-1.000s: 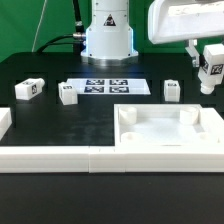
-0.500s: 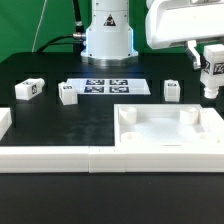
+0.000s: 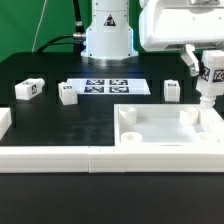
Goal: Assemble one leg
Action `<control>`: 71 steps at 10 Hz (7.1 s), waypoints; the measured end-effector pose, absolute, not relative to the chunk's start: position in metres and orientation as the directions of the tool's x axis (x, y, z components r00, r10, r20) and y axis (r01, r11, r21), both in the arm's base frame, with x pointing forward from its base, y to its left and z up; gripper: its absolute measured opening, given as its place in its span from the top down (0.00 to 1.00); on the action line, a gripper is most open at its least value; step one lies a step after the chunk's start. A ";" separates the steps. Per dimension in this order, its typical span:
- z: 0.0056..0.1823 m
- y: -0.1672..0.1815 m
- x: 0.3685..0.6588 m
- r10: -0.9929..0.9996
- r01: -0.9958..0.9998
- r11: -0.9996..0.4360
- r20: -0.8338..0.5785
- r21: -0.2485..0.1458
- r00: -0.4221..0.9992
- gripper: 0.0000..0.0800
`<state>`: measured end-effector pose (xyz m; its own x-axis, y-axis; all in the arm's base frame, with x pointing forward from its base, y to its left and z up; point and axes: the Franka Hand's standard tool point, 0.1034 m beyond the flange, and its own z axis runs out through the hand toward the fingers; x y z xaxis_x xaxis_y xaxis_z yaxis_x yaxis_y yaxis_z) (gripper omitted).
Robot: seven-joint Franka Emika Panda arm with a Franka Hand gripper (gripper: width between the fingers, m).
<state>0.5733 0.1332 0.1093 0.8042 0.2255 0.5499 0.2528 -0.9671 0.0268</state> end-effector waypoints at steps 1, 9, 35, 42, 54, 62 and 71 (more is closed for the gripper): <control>0.109 0.133 0.573 0.225 0.252 -0.967 0.549 0.027 0.805 0.64; 0.089 0.110 0.629 0.245 0.255 -0.965 0.561 0.063 0.791 0.64; 0.070 0.121 0.615 0.244 0.257 -0.965 0.554 0.056 0.796 0.19; 0.091 0.120 0.615 0.249 0.267 -0.963 0.482 0.033 0.840 0.19; 0.083 0.121 0.621 0.242 0.252 -0.967 0.156 -0.045 0.958 0.63; 0.081 0.119 0.623 -0.407 -0.386 -0.911 0.172 -0.145 0.897 0.63; 0.079 0.113 0.625 -0.930 -0.901 -0.352 -0.016 -0.254 0.367 0.63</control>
Offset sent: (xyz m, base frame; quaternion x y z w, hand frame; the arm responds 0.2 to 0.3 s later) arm 0.0640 -0.0023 -0.0114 0.0321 -0.0088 -0.0155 0.9993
